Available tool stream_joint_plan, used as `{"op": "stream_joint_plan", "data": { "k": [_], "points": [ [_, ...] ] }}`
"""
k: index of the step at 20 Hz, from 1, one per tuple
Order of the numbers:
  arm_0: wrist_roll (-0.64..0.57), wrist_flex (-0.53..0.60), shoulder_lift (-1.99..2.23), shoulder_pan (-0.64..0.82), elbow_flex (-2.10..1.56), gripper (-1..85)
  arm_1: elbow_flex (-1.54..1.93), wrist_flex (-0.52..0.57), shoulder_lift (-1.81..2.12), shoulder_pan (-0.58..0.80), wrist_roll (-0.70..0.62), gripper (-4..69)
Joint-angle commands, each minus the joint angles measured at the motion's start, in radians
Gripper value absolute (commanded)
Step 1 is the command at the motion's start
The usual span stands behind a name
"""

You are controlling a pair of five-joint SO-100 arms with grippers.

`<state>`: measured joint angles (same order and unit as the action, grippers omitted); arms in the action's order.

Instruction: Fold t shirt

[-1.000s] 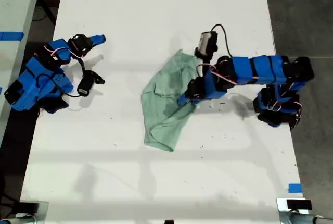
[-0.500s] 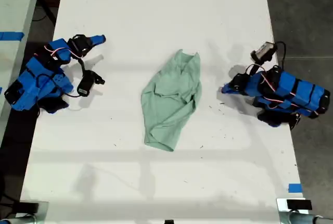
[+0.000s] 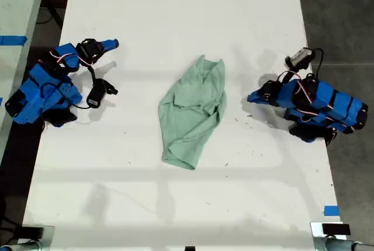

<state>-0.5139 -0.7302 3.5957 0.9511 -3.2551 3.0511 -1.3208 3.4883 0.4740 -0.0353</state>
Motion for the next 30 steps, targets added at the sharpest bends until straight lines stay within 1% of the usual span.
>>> {"op": "stream_joint_plan", "data": {
  "k": [1, 10, 11, 12, 13, 16, 18, 20, 21, 22, 23, 25, 27, 29, 30],
  "points": [
    [0.012, 0.000, 0.012, 0.000, -0.041, -0.2, 0.058, -0.008, 0.014, -0.015, 0.011, 1.9],
    [0.015, -0.002, 0.012, 0.000, -0.041, -0.2, 0.058, -0.008, 0.014, -0.025, 0.011, 1.9],
    [-0.018, 0.005, 0.012, -0.023, -0.041, -0.2, 0.058, -0.008, 0.014, -0.025, 0.011, 1.9],
    [-0.077, 0.052, 0.012, -0.104, -0.041, -0.2, 0.058, -0.008, 0.014, -0.025, 0.009, 1.9],
    [-0.112, 0.092, 0.011, -0.153, -0.041, -0.2, 0.058, -0.008, 0.014, -0.026, 0.009, 1.9],
    [-0.120, 0.091, 0.011, -0.163, -0.041, -0.2, 0.058, -0.008, 0.014, -0.026, 0.009, 1.9],
    [-0.072, 0.055, 0.011, -0.107, -0.041, -0.2, 0.058, -0.008, 0.014, -0.028, 0.009, 1.9],
    [0.017, 0.009, 0.011, -0.026, -0.041, 2.3, 0.058, -0.008, 0.014, -0.028, 0.009, 1.9],
    [0.038, -0.012, 0.011, 0.009, -0.041, 9.8, 0.058, -0.008, 0.014, -0.028, 0.009, 1.9],
    [0.044, -0.029, 0.011, 0.021, -0.041, 14.0, 0.058, -0.008, 0.014, -0.029, 0.009, 1.9],
    [0.048, -0.031, 0.011, 0.025, -0.041, 14.6, 0.058, -0.008, 0.014, -0.029, 0.009, 1.9],
    [0.038, -0.015, 0.011, 0.002, -0.041, 11.3, 0.058, -0.008, 0.014, -0.029, 0.009, 1.9],
    [-0.017, 0.014, 0.011, -0.012, -0.041, 4.5, 0.058, -0.008, 0.014, -0.029, 0.009, 1.9],
    [-0.049, 0.040, 0.011, -0.051, -0.041, 2.6, 0.058, -0.008, 0.014, -0.029, 0.009, 1.9],
    [-0.049, 0.035, 0.011, -0.041, -0.041, 3.6, 0.058, -0.008, 0.014, -0.029, 0.009, 1.9]
  ]
}}
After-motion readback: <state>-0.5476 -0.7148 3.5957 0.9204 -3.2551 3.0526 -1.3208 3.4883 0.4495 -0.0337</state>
